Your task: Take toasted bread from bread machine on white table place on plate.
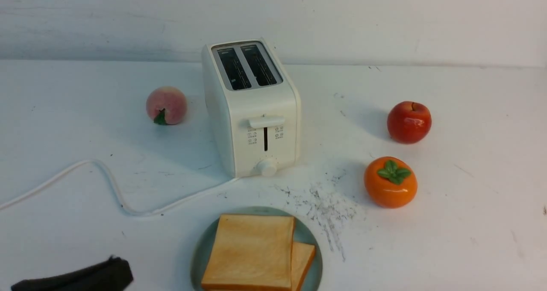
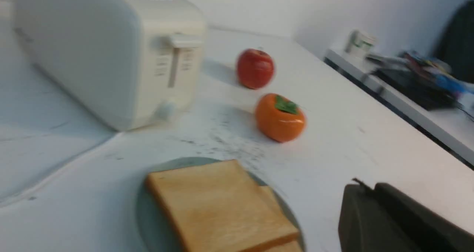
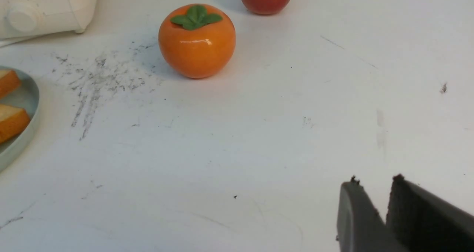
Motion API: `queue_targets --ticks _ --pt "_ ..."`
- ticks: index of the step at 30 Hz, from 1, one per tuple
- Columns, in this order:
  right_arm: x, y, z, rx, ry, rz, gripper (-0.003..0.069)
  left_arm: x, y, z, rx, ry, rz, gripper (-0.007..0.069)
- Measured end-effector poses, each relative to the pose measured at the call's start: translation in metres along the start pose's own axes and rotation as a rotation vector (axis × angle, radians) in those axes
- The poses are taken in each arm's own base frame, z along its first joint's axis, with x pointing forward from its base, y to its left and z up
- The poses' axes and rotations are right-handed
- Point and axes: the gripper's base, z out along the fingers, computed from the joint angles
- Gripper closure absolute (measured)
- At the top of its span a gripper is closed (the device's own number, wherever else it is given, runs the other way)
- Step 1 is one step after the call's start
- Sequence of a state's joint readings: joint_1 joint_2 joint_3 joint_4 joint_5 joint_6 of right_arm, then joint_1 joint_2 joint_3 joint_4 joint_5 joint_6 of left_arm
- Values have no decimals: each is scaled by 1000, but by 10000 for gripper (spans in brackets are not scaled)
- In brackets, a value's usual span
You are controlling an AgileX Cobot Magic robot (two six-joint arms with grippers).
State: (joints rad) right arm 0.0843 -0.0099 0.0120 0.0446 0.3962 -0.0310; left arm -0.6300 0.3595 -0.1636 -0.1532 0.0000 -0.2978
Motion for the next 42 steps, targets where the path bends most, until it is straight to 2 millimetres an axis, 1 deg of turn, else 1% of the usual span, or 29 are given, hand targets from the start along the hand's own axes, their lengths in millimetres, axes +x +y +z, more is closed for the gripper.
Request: queue_targets --ticks 3,7,10,11,13,16,18,21,27,42 --pt "0 0 0 0 0 0 508 4 18 -1 -153 -36 -13 594" --pt "0 0 0 0 0 0 503 13 33 -6 -283 -46 23 588" --pt "0 0 0 0 0 0 503 17 36 -12 -320 -61 42 587" --pt "0 0 0 0 0 0 503 21 39 -15 -346 -63 39 587" --pt "0 0 0 0 0 0 501 30 45 -22 -396 -96 12 586" --pt "0 0 0 0 0 0 498 40 52 -27 -460 -126 -43 585" --pt "0 0 0 0 0 0 495 44 54 -31 -489 -148 -79 580" --pt "0 0 0 0 0 0 492 49 54 -35 -507 -140 -84 575" --pt "0 0 0 0 0 0 485 59 58 -38 -559 -40 -76 569" --pt "0 0 0 0 0 0 468 60 59 -38 -564 -32 -73 554"
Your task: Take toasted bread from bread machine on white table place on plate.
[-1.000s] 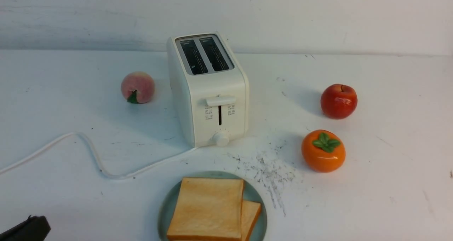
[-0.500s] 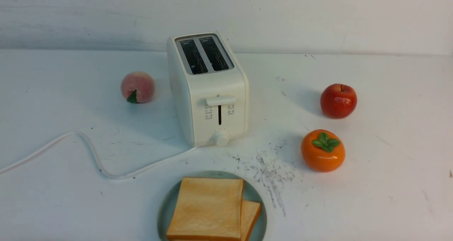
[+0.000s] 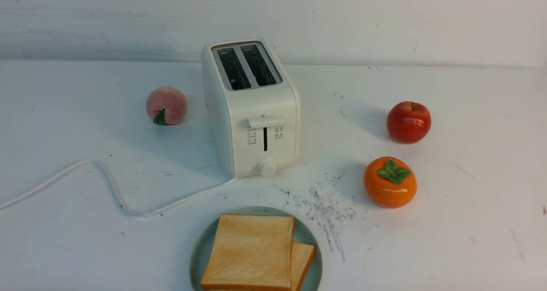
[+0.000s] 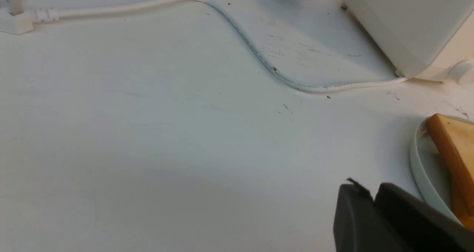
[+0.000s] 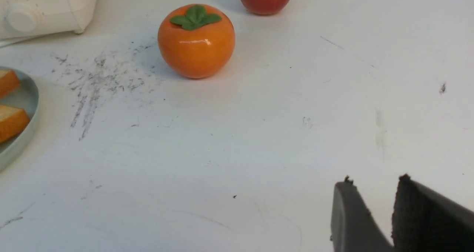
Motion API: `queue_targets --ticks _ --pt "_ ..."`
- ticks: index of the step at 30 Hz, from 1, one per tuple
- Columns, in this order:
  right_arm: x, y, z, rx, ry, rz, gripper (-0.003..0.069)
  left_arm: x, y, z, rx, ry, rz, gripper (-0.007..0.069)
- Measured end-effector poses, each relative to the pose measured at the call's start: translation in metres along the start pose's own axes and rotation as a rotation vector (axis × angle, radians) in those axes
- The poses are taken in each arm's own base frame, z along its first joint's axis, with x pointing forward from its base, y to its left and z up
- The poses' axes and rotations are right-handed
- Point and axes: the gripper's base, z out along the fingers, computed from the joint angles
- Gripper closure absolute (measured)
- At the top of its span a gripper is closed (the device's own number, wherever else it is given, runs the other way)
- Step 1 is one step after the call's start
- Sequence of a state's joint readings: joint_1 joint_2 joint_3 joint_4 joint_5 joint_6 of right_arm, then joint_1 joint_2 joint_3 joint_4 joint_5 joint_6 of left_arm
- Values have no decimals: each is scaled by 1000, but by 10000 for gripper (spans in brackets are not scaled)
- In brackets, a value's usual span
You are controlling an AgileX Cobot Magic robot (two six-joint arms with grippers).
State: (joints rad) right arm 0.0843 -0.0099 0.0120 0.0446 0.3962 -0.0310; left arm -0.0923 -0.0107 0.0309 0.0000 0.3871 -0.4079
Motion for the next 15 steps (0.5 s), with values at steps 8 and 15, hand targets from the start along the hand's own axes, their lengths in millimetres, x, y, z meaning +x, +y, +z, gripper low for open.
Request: queue_targets --ticks 8,15 --pt "0 0 0 0 0 0 457 0 0 0 0 0 0 551" --pt "0 0 0 0 0 0 449 0 0 0 0 0 -1 550"
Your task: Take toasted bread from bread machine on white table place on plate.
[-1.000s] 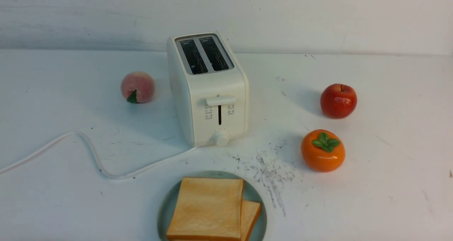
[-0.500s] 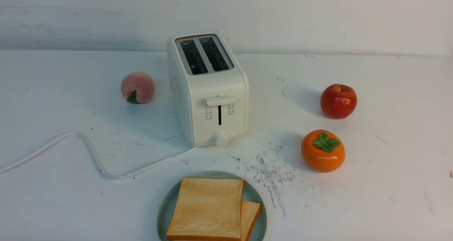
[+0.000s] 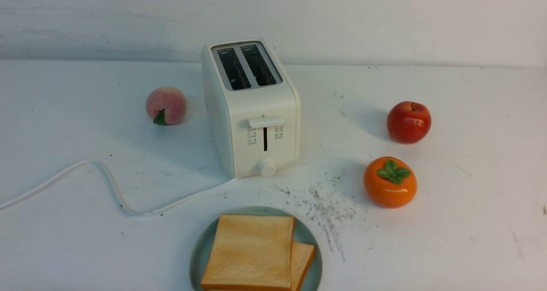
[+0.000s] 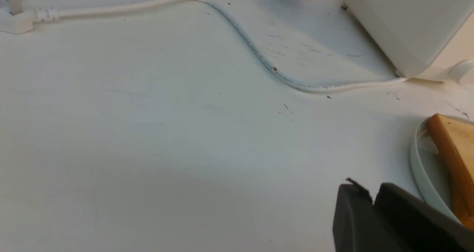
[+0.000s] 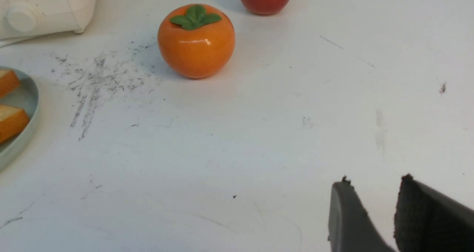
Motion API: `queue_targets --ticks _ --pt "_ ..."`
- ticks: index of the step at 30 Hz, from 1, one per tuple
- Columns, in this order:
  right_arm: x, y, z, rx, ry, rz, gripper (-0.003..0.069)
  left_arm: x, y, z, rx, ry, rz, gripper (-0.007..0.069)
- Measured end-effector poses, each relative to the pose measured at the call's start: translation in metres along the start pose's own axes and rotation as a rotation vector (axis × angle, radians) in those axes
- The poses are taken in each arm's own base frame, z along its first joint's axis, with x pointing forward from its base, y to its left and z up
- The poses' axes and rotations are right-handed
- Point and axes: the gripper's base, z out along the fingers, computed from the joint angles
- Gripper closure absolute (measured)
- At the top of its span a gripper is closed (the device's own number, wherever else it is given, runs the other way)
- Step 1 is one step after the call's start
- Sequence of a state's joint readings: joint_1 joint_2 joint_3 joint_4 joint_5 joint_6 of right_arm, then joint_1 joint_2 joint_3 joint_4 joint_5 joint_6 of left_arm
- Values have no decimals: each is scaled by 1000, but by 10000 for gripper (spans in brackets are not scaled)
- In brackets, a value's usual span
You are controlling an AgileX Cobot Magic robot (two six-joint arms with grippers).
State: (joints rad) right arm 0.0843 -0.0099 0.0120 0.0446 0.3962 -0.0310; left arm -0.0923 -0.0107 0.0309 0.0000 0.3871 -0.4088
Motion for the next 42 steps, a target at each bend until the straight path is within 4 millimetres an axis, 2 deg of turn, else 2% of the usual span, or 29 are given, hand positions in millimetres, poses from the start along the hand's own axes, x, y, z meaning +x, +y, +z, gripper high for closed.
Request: queue_targets --ticks 42 --pt "0 0 0 0 0 0 420 0 0 0 0 0 -1 515"
